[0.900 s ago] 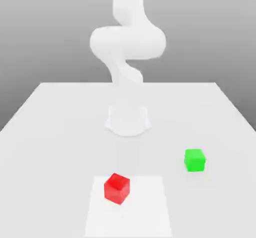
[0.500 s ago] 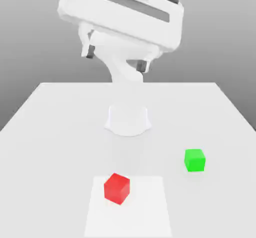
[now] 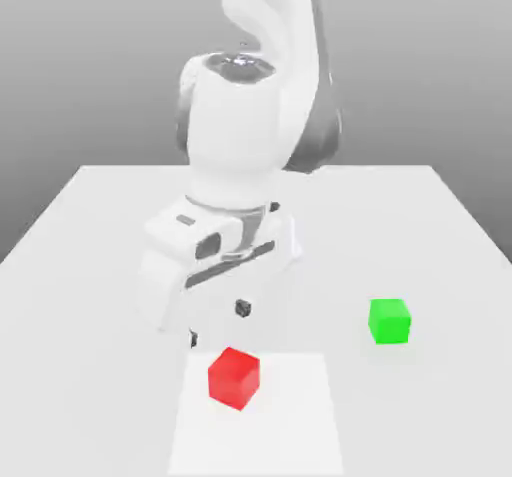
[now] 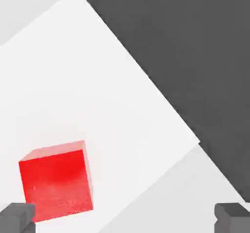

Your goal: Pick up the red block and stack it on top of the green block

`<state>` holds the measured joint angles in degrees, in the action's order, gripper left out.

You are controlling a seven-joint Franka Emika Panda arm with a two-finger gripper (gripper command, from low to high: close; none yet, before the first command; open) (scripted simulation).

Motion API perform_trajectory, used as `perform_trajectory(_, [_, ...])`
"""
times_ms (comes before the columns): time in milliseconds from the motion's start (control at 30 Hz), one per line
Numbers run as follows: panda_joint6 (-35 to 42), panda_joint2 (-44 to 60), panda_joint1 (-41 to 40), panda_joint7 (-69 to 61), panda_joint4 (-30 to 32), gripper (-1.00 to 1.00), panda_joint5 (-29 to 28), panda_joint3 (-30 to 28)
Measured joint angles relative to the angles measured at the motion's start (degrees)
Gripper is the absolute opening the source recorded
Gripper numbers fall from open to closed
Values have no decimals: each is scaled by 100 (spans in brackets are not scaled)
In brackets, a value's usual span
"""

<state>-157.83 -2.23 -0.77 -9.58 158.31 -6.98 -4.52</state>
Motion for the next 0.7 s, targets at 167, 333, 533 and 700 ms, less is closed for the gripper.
perform_trajectory(167, [-338,327,163,-950,126,0,739,17])
perform_trajectory(333, [-635,666,122,-1075,39,0,921,35])
perform_trajectory(533, [-1079,1186,57,-1207,-15,0,1097,139])
perform_trajectory(700, [-1416,1588,-16,-1263,-14,-100,1135,219])
